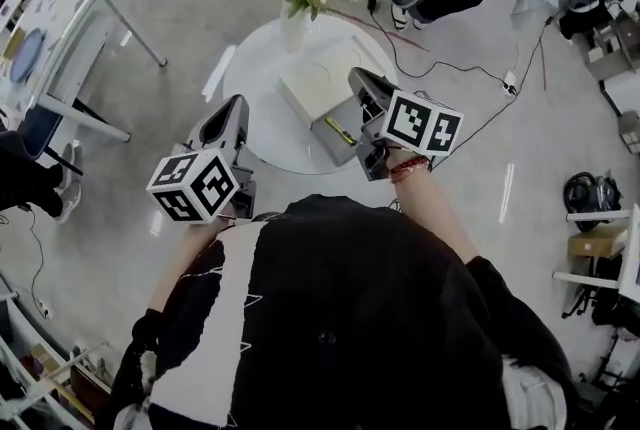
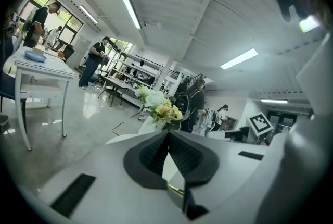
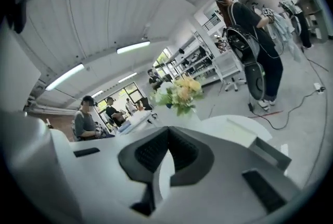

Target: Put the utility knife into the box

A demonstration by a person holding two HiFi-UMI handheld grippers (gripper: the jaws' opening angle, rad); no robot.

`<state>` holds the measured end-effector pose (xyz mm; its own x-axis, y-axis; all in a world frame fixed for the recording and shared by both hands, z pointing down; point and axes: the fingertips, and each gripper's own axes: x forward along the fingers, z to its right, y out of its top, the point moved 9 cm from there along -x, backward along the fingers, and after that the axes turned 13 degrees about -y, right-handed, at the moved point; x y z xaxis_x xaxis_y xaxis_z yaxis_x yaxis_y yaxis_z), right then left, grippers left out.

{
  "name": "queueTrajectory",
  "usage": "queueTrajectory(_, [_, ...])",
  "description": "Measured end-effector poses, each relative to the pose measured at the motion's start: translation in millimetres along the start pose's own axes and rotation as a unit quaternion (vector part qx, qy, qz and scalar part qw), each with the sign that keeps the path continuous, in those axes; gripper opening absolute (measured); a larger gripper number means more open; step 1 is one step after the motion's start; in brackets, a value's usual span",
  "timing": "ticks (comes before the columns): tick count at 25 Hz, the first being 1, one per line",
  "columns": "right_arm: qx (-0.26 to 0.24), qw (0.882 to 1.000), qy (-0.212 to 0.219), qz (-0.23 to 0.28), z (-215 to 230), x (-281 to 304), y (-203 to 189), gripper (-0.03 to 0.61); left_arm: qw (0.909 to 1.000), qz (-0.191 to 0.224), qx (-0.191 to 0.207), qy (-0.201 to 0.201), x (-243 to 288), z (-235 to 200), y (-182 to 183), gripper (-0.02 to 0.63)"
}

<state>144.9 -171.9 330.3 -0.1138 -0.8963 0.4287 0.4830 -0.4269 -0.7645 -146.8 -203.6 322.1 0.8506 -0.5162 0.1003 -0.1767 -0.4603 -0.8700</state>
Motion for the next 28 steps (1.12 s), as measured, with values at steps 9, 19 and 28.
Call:
queueTrajectory(9, [-0.076,0.988,0.061,0.122,-10.9,-74.7,51.8,0.005,0.9997,0.006,0.024,0.001,12.4,57.4,-12.1,0.012])
queueTrajectory(19, [-0.163,0.974,0.079,0.135,22.1,-113.4,65.4,0.005,0.9973,0.032,0.050,0.043,25.2,118.6,-22.2,0.012])
queueTrajectory(28, [-0.178,0.972,0.097,0.122,49.8,-146.8,50.0,0.005,0.9956,0.051,0.053,0.058,28.5,175.5,-48.7,0.012])
